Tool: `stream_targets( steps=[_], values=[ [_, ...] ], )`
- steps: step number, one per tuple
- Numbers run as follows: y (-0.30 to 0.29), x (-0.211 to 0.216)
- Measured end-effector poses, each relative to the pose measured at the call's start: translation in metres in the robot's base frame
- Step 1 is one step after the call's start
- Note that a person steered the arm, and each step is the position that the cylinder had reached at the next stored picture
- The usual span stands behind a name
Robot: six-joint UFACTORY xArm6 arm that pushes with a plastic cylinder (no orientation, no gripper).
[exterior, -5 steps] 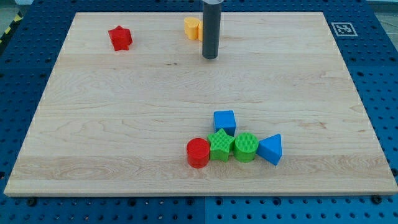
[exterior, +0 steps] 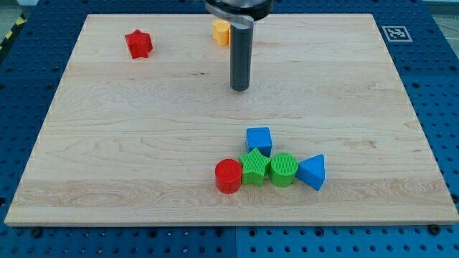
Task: Move red star to the left of yellow blocks
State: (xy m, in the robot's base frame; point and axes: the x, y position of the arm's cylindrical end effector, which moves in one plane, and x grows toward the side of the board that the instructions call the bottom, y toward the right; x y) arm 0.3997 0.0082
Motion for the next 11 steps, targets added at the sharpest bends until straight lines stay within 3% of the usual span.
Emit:
stream_targets(
  steps=[2, 7, 11],
  values=[
    [-0.050, 0.026],
    [-0.141, 0.030],
    [-0.168, -0.011]
  ],
)
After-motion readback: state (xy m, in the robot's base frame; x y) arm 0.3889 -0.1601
